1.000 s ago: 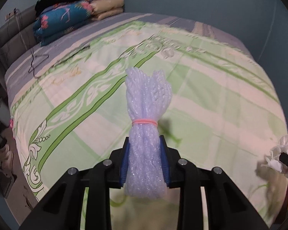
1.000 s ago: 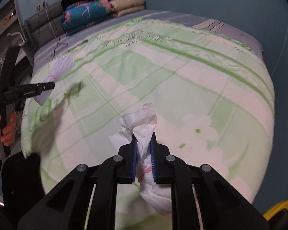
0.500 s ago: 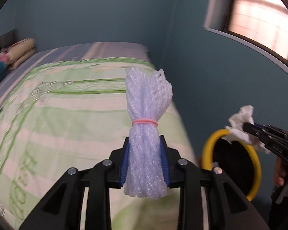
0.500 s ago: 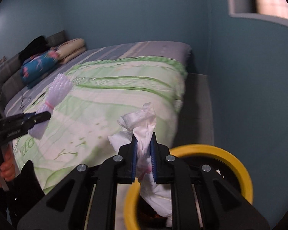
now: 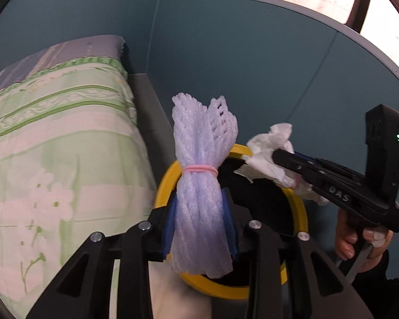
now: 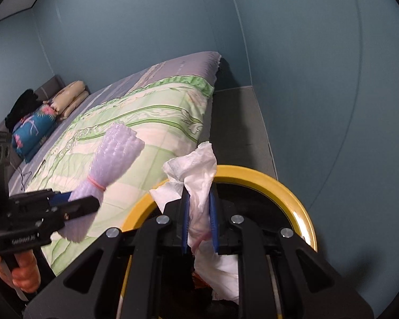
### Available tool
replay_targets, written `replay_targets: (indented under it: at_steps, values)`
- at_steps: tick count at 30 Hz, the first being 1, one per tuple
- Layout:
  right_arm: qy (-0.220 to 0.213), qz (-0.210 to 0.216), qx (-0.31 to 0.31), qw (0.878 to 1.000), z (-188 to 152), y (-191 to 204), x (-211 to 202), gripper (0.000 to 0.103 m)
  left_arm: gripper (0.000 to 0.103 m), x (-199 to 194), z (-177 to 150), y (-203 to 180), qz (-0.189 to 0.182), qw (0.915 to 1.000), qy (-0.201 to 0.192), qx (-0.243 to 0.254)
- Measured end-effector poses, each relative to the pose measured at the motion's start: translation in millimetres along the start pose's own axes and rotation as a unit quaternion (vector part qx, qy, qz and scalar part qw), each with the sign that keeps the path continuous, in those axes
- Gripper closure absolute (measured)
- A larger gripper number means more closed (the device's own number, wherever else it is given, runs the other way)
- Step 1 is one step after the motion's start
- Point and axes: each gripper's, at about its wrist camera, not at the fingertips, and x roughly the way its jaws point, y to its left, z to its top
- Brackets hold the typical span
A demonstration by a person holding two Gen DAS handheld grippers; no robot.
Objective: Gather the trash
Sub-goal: 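Carry the white foam mesh and white tissue over the yellow-rimmed bin, then open the left tool over the bin while the right tool releases the tissue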
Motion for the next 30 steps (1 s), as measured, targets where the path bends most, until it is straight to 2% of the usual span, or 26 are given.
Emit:
replay_targets:
  at_steps: [2,3,4,6,8,11,13,14,15,17,19,21,24,27,30]
  values:
    - [0.001,-0.005,0.013,1.0,-2.7,-9.7,0.0,0.086,0.053,-1.0,-1.4,-2.4,-0.007,1.0,-0.004,0.0]
    - [0.001,-0.008,0.018,1.0,-3.7,-12.8,-0.4,0.081,0.041,-4.0,-2.3,-0.3,-0.01,0.9999,-0.007,-0.004]
    - [0.002,-0.01,0.024,1.0,-4.2,-15.9,0.0,0.072,0.038,-6.0,-2.3,0.9,-0.011,0.9999,-0.009,-0.008]
    - [0.003,-0.014,0.034,0.999,-4.9,-19.5,-1.7,0.069,0.037,-14.6,-3.6,7.9,-0.011,0.9996,-0.018,-0.018]
    - [-0.001,-0.019,0.037,0.999,-5.0,-22.2,-5.3,0.066,0.031,-25.7,-8.2,15.3,-0.003,0.9991,-0.03,-0.032]
    - [-0.016,-0.041,0.022,0.999,-4.6,-11.4,-11.8,0.047,0.021,-50.1,-14.7,34.9,0.023,0.9967,-0.057,-0.053]
    - [-0.028,-0.052,0.011,0.998,-3.6,-3.2,-15.3,0.027,0.009,-72.7,-24.9,50.1,0.055,0.9927,-0.086,-0.065]
    - [-0.035,-0.061,0.004,0.997,-3.1,4.9,-16.9,0.022,0.008,-85.7,-31.0,58.7,0.079,0.9892,-0.102,-0.07]
    - [-0.041,-0.067,-0.002,0.997,-2.7,11.5,-16.8,0.013,0.008,-96.5,-36.0,64.7,0.097,0.9861,-0.112,-0.075]
    - [-0.053,-0.069,-0.015,0.996,-1.1,30.3,-16.5,0.008,0.008,-118.8,-48.3,76.5,0.127,0.9798,-0.132,-0.081]
    - [-0.059,-0.069,-0.033,0.995,0.0,53.1,-14.3,0.008,0.008,-145.5,-63.5,86.7,0.173,0.9688,-0.155,-0.086]
    - [-0.067,-0.069,-0.048,0.994,0.9,75.6,-12.1,0.008,0.008,-166.7,-72.1,96.2,0.203,0.9594,-0.172,-0.094]
    - [-0.09,-0.073,-0.089,0.989,-4.1,120.1,-18.7,0.008,0.008,-208.2,-88.9,102.4,0.257,0.9382,-0.208,-0.101]
    - [-0.124,-0.042,-0.111,0.985,-6.5,159.0,-30.5,0.008,0.008,-239.6,-96.0,101.8,0.289,0.9219,-0.233,-0.109]
    - [-0.162,-0.022,-0.126,0.978,-12.1,195.2,-49.5,0.008,0.008,-275.8,-113.0,93.5,0.324,0.8984,-0.27,-0.124]
